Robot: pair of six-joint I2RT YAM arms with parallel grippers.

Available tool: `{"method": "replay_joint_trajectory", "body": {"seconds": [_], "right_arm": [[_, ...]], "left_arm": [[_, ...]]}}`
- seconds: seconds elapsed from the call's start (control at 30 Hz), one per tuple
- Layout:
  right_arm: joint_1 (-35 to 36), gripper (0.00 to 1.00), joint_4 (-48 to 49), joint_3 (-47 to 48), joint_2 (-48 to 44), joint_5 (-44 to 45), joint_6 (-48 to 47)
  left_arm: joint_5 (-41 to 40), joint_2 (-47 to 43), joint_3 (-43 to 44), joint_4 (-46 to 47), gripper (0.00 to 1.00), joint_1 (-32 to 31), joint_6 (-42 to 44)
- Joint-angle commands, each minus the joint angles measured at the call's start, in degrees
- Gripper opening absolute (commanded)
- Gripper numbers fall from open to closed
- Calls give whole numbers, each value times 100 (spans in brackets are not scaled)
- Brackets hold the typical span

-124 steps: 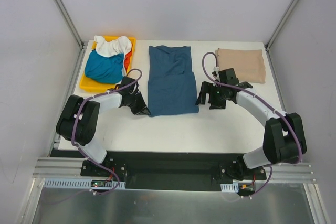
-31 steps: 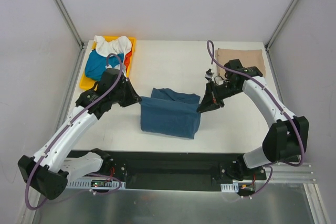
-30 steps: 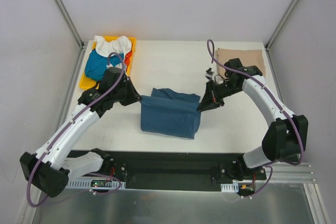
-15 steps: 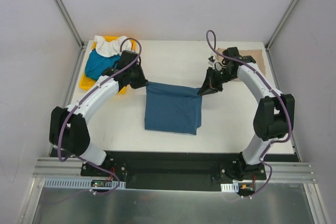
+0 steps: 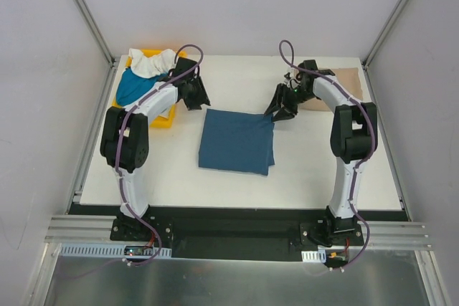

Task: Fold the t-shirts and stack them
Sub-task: Fold the tshirt

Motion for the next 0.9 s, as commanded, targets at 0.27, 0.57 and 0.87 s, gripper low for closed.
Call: {"method": "replay_joint_trajectory", "body": {"seconds": [0.27, 0.57, 0.87], "right_arm": [[83, 96, -207, 192, -653, 770, -154], [786, 96, 135, -337, -1226, 640, -145], [954, 96, 443, 400, -23, 911, -13]], "left_arm": [[1146, -263, 212, 84, 99, 99, 41], [2019, -992, -1141, 663, 99, -155, -319], [2327, -677, -1511, 919, 99, -525, -310]]}}
